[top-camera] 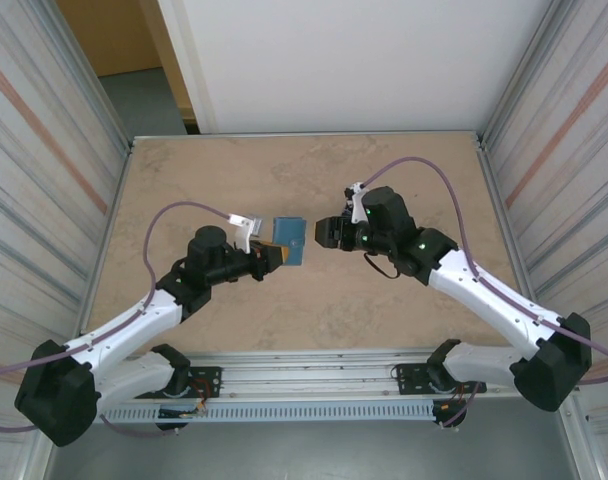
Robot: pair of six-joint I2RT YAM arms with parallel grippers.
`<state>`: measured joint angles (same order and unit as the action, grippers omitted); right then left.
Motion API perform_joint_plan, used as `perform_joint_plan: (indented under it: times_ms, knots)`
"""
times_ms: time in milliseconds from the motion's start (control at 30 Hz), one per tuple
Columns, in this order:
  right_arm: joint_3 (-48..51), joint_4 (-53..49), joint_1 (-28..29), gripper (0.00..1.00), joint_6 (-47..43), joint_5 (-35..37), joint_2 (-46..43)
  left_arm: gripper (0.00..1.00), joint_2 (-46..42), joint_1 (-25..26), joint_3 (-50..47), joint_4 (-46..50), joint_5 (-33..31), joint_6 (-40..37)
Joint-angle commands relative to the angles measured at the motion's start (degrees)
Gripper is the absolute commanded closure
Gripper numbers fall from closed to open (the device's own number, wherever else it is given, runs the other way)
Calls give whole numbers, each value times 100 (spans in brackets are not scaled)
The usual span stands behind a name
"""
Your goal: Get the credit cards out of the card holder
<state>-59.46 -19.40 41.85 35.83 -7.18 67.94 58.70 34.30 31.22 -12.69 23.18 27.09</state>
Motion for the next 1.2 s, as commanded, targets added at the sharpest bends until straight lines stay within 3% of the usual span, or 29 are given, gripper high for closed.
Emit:
perform_joint_plan:
  times_ms: [0, 300, 600, 1167]
  knots:
    - [-330, -293, 278, 43, 360, 694, 227, 99, 10, 16, -2, -94, -418, -236]
    - [-995, -639, 823, 52, 431, 1085, 1042, 99, 346, 21, 85, -445, -481, -224]
    - [-1165, -473, 909, 60, 515, 830, 1444, 99, 477, 17, 147, -559, -468, -126]
    - [-1261, -189, 909, 63, 532, 527, 1890, 100, 570, 15, 129, -734, -246, 15]
